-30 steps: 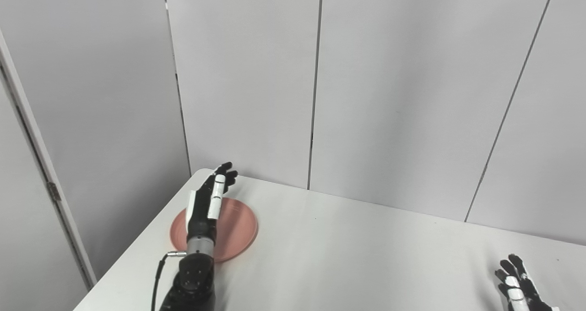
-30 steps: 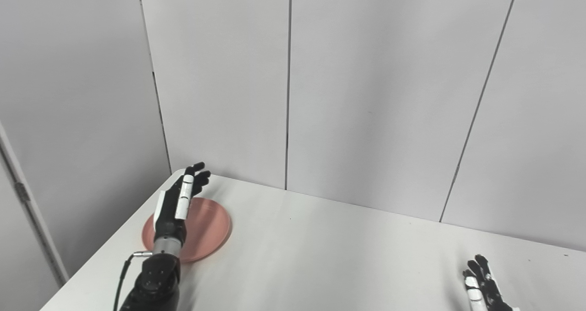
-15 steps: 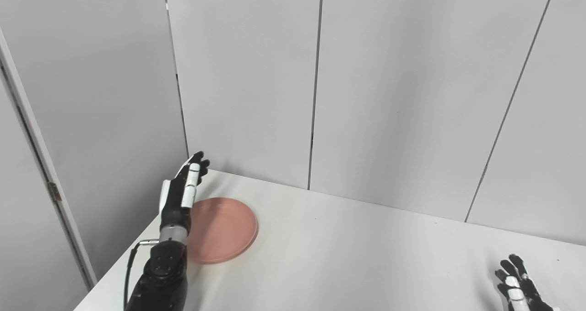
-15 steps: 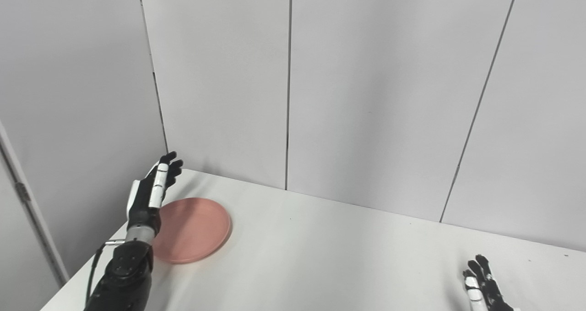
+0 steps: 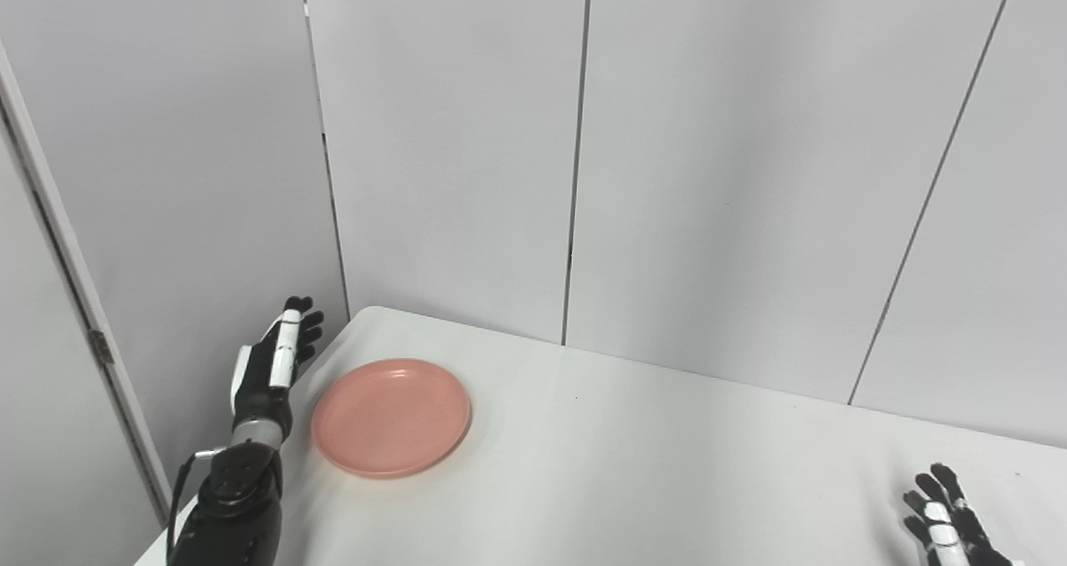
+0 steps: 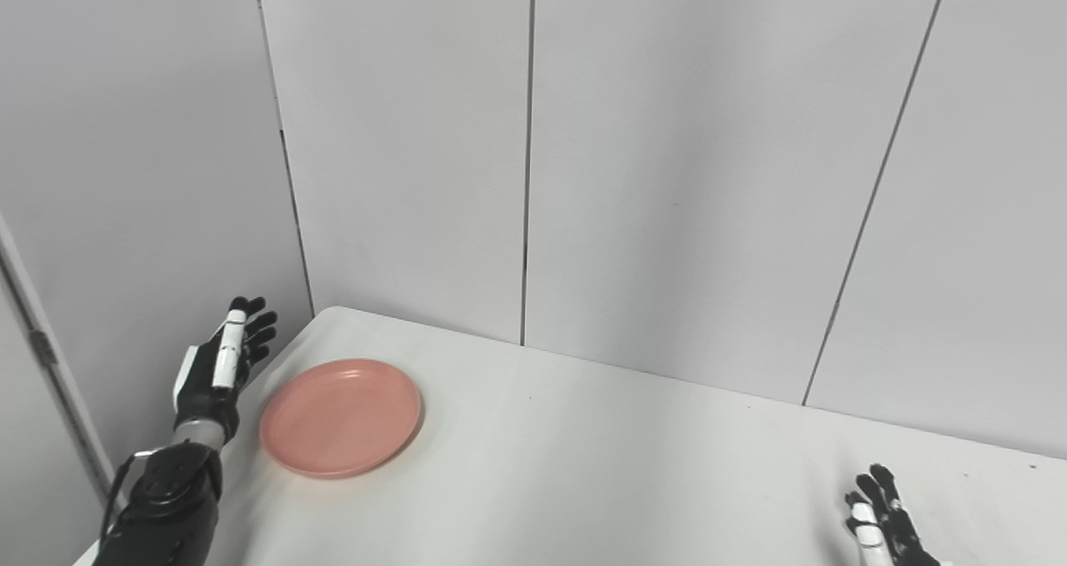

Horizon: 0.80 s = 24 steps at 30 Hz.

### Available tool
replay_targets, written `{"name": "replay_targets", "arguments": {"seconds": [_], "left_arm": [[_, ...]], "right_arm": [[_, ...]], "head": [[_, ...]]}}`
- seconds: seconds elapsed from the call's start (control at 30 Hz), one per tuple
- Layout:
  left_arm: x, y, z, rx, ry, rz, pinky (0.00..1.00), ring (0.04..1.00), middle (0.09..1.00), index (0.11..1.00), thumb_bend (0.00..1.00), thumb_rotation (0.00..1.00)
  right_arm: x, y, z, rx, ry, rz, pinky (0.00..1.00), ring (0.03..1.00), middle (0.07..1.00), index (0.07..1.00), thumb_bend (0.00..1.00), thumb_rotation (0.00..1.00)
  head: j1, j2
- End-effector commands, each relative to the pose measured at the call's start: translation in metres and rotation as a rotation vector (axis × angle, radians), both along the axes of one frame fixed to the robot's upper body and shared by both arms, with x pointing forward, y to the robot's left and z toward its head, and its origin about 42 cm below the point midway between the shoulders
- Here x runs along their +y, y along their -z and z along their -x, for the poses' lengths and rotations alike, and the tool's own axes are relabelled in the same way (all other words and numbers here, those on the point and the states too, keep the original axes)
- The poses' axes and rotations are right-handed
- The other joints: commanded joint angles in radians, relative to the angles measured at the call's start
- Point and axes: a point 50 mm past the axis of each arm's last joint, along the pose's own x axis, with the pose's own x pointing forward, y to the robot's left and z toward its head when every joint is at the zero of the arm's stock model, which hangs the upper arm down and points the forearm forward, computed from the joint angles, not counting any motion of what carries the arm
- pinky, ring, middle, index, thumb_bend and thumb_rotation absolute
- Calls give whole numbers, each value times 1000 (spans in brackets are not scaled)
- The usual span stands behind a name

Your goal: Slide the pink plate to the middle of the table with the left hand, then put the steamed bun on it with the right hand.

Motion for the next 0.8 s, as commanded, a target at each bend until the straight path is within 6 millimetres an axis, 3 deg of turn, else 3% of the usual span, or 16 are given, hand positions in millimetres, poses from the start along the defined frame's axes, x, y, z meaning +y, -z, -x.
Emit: {"name": "replay_targets", "arguments": {"seconds": [0.0, 0.3, 0.47, 0.77], "left_arm": [[12, -37, -11, -134, -3, -36, 864, 840, 815, 798, 679, 1000], [17, -23, -9, -72, 88, -11, 869, 841, 817, 799, 697, 1000], [12, -12, -12, -50, 167, 41, 913, 868, 837, 822, 714, 1000], [-4, 10, -24, -24, 242, 120, 880, 859, 828, 815, 722, 1000]], "right_arm": [[1, 7, 5, -17, 3, 6, 927, 911, 932, 943, 637, 808], [0, 7, 5, -36, 4, 10, 908, 894, 921, 930, 643, 812], [-1, 7, 5, -35, 7, 16, 910, 896, 922, 934, 653, 813], [-2, 6, 5, -37, 5, 8, 911, 899, 920, 932, 660, 805]], "head": [[1, 0], [3, 0], [4, 2], [6, 6]]}}
